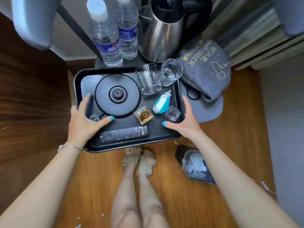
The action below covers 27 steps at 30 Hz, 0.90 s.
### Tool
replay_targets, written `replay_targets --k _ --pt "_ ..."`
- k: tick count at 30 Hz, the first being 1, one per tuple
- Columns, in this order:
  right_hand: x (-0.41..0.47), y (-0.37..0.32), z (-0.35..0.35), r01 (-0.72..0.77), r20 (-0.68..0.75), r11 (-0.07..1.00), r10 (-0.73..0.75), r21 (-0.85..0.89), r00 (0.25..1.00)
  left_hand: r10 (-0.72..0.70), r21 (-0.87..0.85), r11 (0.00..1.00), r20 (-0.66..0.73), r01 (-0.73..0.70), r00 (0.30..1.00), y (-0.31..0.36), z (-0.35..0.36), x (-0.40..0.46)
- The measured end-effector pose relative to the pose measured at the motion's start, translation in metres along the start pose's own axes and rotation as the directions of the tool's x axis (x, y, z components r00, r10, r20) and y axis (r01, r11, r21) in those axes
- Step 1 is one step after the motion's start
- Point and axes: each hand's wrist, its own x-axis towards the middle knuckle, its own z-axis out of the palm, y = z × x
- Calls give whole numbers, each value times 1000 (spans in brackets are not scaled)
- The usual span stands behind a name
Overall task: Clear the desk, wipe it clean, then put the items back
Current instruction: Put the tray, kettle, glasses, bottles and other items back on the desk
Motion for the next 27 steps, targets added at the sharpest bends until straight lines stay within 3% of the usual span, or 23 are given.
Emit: replay_targets --k 3,8,15,21,27 --pt "3 -1 3 59 28 998 -60 18 998 20 -22 1000 -74 -22 997 3 4 -3" --pt "0 -4 7 87 -64 986 -97 -140 993 43 -89 994 -133 -55 990 -5 7 0" --pt "-7 9 19 183 -110 983 -180 12 977 23 -140 989 -203 -52 979 -12 5 -14" --pt "-33 0 16 225 -131 974 -220 23 967 49 -142 986 -245 -85 968 -5 -13 -45" --pt "-83 -18 -3 225 -100 974 -223 11 970 -23 -174 984 -259 -24 966 13 -36 -102"
